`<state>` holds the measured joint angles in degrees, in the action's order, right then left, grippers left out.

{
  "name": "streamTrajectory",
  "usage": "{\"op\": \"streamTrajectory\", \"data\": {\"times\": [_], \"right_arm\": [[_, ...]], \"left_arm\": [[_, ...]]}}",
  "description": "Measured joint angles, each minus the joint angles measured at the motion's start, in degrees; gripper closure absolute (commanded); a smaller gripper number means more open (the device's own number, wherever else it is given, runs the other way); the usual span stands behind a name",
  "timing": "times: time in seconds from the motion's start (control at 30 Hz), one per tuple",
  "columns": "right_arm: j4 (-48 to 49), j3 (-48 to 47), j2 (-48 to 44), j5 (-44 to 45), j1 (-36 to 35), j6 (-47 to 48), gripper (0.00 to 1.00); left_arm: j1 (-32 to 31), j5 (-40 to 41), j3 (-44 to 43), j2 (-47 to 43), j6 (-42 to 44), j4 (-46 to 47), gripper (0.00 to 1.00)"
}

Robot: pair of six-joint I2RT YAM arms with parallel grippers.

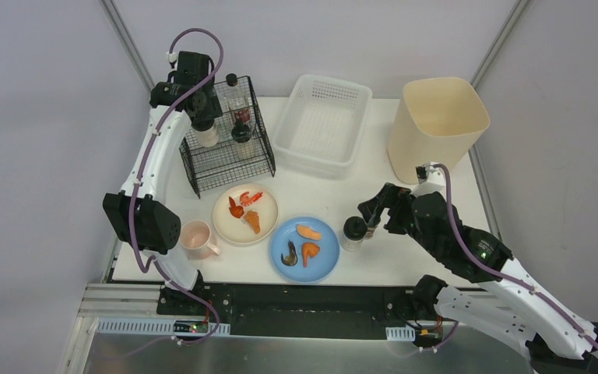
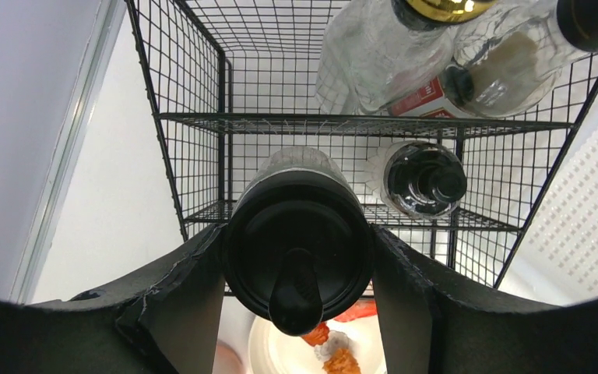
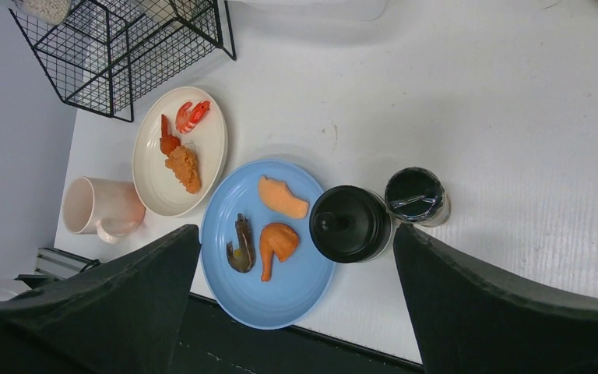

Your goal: Clear the kitchen counter

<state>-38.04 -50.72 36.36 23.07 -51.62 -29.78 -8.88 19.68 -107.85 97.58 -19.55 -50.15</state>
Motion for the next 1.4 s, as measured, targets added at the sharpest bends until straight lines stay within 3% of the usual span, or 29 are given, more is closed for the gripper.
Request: {"op": "streamTrajectory", "data": {"times": [0.87, 1.4], "right_arm": [[0.85, 1.88, -0.61, 0.00, 0.00, 0.42, 0.01], [1.81, 2.32, -0.61, -0.02, 0.00, 0.39, 0.01]], "left_arm": [[0.48, 0.55, -2.51, 6.14, -1.42, 3.65, 1.00], [0.46, -1.64, 6.73, 6.29, -5.75, 8.87, 1.00]]}}
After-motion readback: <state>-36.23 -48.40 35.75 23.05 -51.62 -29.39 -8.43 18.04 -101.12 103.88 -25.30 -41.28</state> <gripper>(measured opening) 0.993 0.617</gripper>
